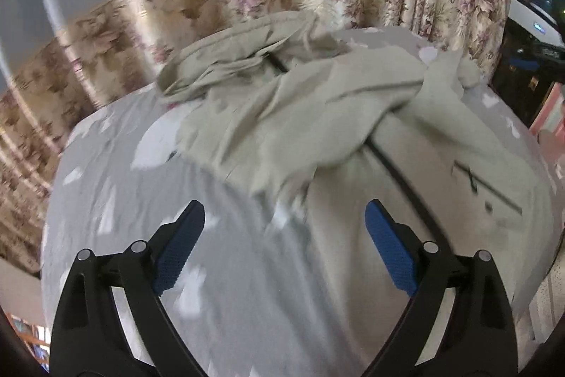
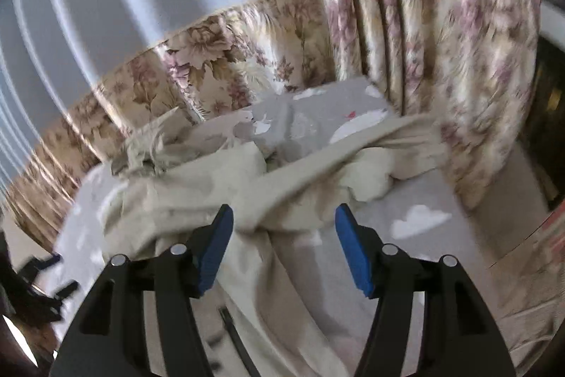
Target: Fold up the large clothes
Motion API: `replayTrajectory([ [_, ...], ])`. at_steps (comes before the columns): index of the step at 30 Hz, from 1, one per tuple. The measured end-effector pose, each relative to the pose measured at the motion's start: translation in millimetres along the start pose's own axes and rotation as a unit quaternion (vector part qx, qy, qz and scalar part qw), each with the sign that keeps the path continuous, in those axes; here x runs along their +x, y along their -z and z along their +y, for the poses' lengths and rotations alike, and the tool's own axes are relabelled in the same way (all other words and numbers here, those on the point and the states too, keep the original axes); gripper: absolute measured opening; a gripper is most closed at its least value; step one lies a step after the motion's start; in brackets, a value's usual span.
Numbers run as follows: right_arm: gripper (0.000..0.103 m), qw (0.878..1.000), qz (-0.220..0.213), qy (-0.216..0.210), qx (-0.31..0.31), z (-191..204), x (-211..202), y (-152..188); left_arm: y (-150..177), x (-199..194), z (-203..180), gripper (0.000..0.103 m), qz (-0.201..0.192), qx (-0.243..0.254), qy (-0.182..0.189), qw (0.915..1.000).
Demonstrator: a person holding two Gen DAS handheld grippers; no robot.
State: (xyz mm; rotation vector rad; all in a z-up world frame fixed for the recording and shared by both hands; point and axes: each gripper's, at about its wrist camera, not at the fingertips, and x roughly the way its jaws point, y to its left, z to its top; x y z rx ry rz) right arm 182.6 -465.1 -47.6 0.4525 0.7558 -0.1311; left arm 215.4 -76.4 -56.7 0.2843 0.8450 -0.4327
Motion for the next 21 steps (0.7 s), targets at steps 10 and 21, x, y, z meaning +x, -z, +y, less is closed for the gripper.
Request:
replayTrajectory([
  [10,0.058,0.998,0.066,0.013,-0.002,28.1,102.8,-2.6,-53.0,107.6,-25.1,0.069,0.073,0.031,0.008,0.9968],
  [21,0.001,0.955,0.000,0.227,-0.190,48.4,92.9,8.1,-60.4,126.6,44.8,0.005,0.048,-0.013,-0.125,0.9909],
])
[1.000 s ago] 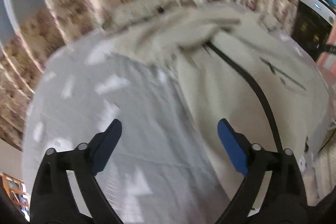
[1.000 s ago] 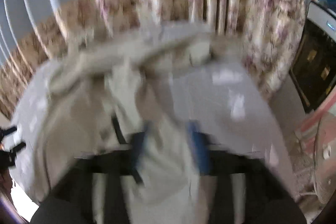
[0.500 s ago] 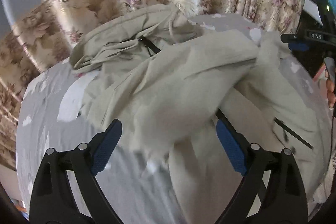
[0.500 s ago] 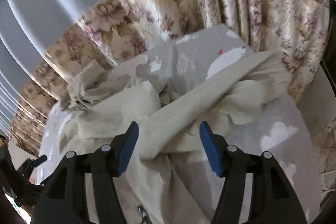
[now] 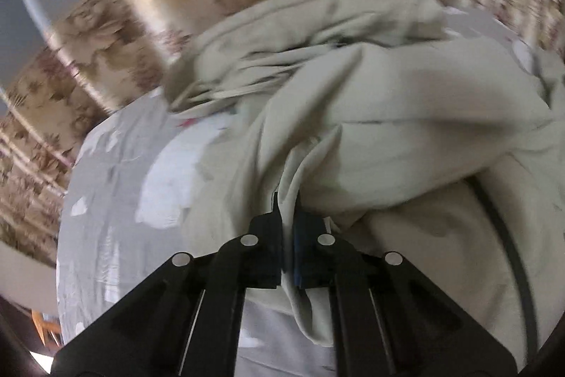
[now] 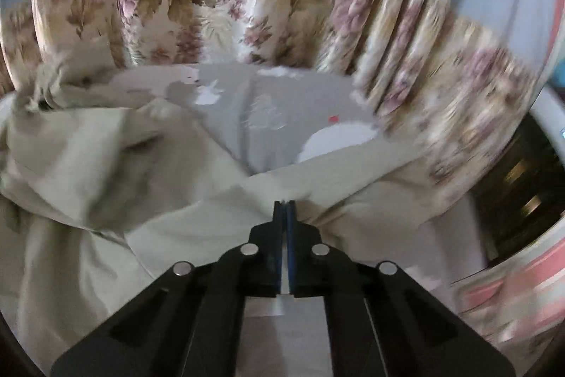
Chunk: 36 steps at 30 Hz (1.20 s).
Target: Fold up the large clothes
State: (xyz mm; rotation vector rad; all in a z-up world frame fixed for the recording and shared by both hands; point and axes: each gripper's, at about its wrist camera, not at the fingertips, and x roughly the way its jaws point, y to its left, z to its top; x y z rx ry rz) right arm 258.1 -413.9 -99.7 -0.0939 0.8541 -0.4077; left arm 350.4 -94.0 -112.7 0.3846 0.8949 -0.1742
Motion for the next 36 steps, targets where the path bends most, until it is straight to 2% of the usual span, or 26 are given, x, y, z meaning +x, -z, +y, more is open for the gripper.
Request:
replayTrajectory([
  [2,0.001,0.999,-0.012,0.043,-0.031,2.4,-5.0,-2.8,2.2,2.9,21.6,0.005,-0.004,-0.016,-0.032,0.9993],
  [5,0.000,0.994,-0.028,0.097,-0.047,-4.1,-10.5,-9.6,7.3,4.2,76.1,0.005,0.001,-0.065,-0.055,0.9964],
  [8,0.000,0.993,-0.034,0.113,-0.029,-21.4,-19.1,-17.9,13.5,1.0,125.2,0.005,0.006,-0.108,-0.058,0.9924],
  [9,0.000,0.994,-0.034,0.107,-0.016,-30.0,-21.3,-20.8,17.5,-0.8,140.1,0.005,0.008,-0.119,-0.059,0.9911],
  [11,0.000,0.998,-0.024,0.031,0.039,-44.0,-21.3,-25.1,27.2,-4.9,167.5,0.005,0.010,-0.133,-0.068,0.9887],
  [12,0.000,0.996,-0.014,-0.032,0.080,-52.7,-19.8,-24.6,30.9,-6.4,181.1,0.005,0.012,-0.144,-0.065,0.9873],
  [14,0.003,0.990,-0.018,-0.082,0.112,-52.6,-19.9,-21.5,39.8,-9.5,210.3,0.005,0.016,-0.170,-0.063,0.9834],
  [16,0.006,0.983,-0.003,-0.125,0.133,-47.6,-13.3,-20.1,45.4,-6.4,224.6,0.005,0.022,-0.169,-0.070,0.9829],
  [17,0.012,0.978,0.009,-0.147,0.148,-45.2,-7.5,-19.4,49.0,2.1,221.4,0.005,0.041,-0.145,-0.075,0.9858],
  [19,0.064,0.967,0.030,-0.177,0.183,-40.0,3.6,-15.5,57.0,8.9,216.1,0.007,0.051,-0.128,-0.079,0.9873],
  [20,0.067,0.964,0.035,-0.181,0.190,-36.5,6.8,-14.5,62.1,9.9,208.5,0.008,0.048,-0.112,-0.083,0.9890],
  [22,0.067,0.965,0.049,-0.178,0.189,-23.6,13.5,-14.5,69.3,4.4,202.8,0.012,0.039,-0.107,-0.086,0.9898],
  [24,0.067,0.973,0.046,-0.144,0.174,-8.5,9.4,-17.6,71.9,-5.0,202.0,0.033,0.032,-0.114,-0.077,0.9899],
  [25,0.067,0.976,0.033,-0.141,0.162,-0.1,3.2,-22.4,72.2,-11.9,198.4,0.040,0.024,-0.112,-0.071,0.9909],
  [27,0.067,0.972,0.018,-0.183,0.144,20.9,-8.0,-31.0,71.5,-28.4,189.0,0.077,0.000,-0.099,-0.053,0.9937],
  [28,0.067,0.968,0.022,-0.215,0.125,40.4,-11.4,-39.2,71.1,-33.0,185.4,0.081,-0.011,-0.093,-0.055,0.9941],
  [30,0.067,0.963,0.024,-0.251,0.092,72.4,-15.4,-50.8,66.5,-39.2,172.5,0.082,-0.027,-0.070,-0.064,0.9951],
  [31,0.067,0.957,0.026,-0.279,0.075,94.4,-18.3,-55.6,63.9,-38.4,169.4,0.082,-0.030,-0.064,-0.067,0.9953],
  [34,0.067,0.935,0.039,-0.351,0.032,153.6,-25.9,-66.5,56.8,-24.9,165.6,0.083,-0.022,-0.063,-0.063,0.9958],
  [36,0.067,0.927,0.038,-0.373,-0.012,197.1,-31.9,-74.5,55.2,-11.3,167.7,0.083,-0.010,-0.068,-0.055,0.9961],
])
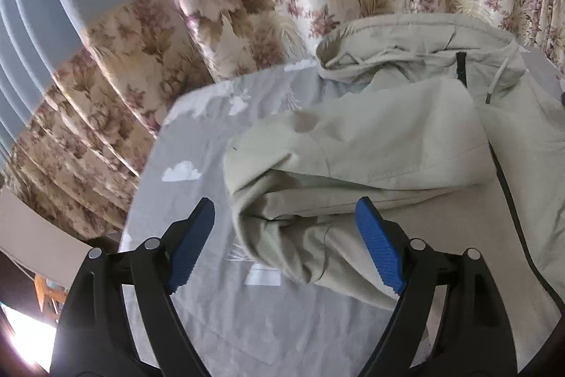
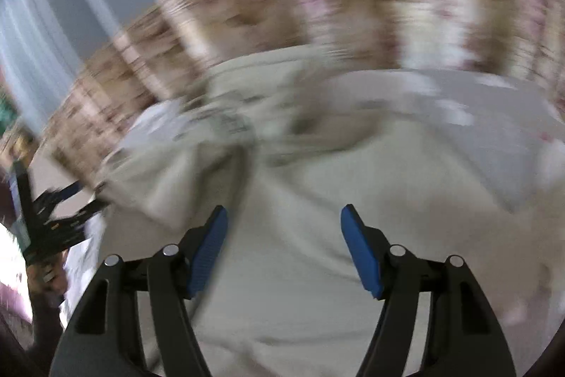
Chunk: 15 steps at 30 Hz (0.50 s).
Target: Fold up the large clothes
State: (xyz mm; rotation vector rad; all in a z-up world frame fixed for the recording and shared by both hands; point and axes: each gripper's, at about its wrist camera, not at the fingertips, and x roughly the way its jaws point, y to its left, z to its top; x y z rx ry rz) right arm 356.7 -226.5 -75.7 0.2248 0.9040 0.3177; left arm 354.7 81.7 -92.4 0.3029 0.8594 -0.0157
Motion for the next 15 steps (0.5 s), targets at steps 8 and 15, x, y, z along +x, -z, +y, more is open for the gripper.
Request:
replayTrajectory([
  [8,0.066,0.995,0.064,-0.056,-0.048,74.5,78.3,-6.9,13.7,13.0,29.1,0.083,0.023,-0.034,-0.014,0.9991],
  [15,0.009,0.989,-0.007,0.048,-0.140,86.7,49.3,-4.7,15.5,-5.6,62.0,0.083,0.012,-0.074,-0.006,0.9971],
])
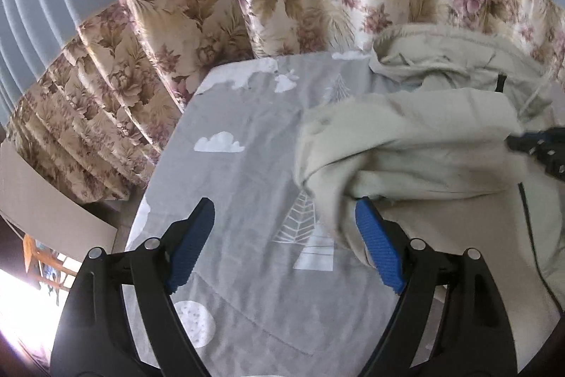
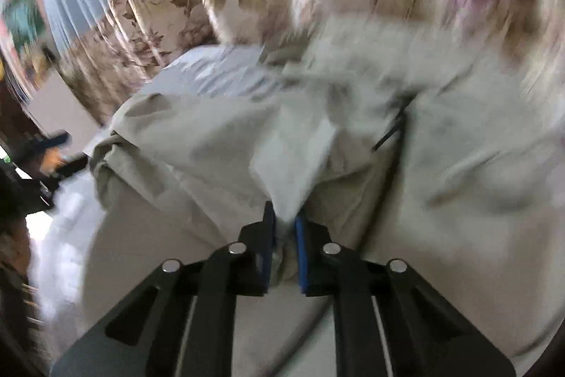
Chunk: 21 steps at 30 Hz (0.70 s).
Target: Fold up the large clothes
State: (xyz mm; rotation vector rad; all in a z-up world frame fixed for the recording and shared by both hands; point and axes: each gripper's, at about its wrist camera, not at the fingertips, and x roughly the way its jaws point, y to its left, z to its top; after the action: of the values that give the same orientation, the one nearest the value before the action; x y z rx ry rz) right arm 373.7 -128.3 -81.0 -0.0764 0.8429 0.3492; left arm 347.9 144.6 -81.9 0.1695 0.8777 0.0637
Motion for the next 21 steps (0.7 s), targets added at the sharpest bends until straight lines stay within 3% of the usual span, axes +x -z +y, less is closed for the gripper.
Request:
replayTrajectory([
  [3,0.009,0.997,-0.006,0.076,-0.022,-32.0,-38.3,6.6,-3.8,-7.8,-0.2,0.084,-0.007,-0.004,0.016,0.9998],
  [5,0.009,0.992,0.021,0.126,-0.015,-60.7,-53.7,19.9,-7.6,-8.9,-7.5,0.085,-0.010,0.001,0.029,0.9995],
  [8,0.009,0.981,0.079,0.179,-0.011,-96.1,-49.6,43.0,-14.3,-4.8,-33.1,0.087,-0.012,0.018,0.056,0.9982],
  [11,0.009,0.970,0.087,0.225,-0.016,-116.7,-47.4,50.6,-22.5,5.8,-62.4,0.087,-0.005,0.033,0.073,0.9967],
  [15,0.010,0.978,0.015,0.187,0.091,-140.9,-82.9,46.4,-33.9,23.7,-105.1,0.087,0.016,0.064,0.092,0.9936],
  [17,0.013,0.979,0.025,0.174,0.106,-145.1,-87.2,46.5,-32.4,32.4,-126.0,0.087,0.024,0.094,0.079,0.9922],
  [18,0.015,0.980,0.001,0.173,0.100,-142.3,-96.8,45.4,-30.5,36.2,-134.1,0.087,0.028,0.106,0.069,0.9916],
  [21,0.035,0.989,-0.030,0.105,0.095,-129.0,-93.7,38.2,-22.0,48.1,-149.5,0.089,0.034,0.145,0.026,0.9885],
])
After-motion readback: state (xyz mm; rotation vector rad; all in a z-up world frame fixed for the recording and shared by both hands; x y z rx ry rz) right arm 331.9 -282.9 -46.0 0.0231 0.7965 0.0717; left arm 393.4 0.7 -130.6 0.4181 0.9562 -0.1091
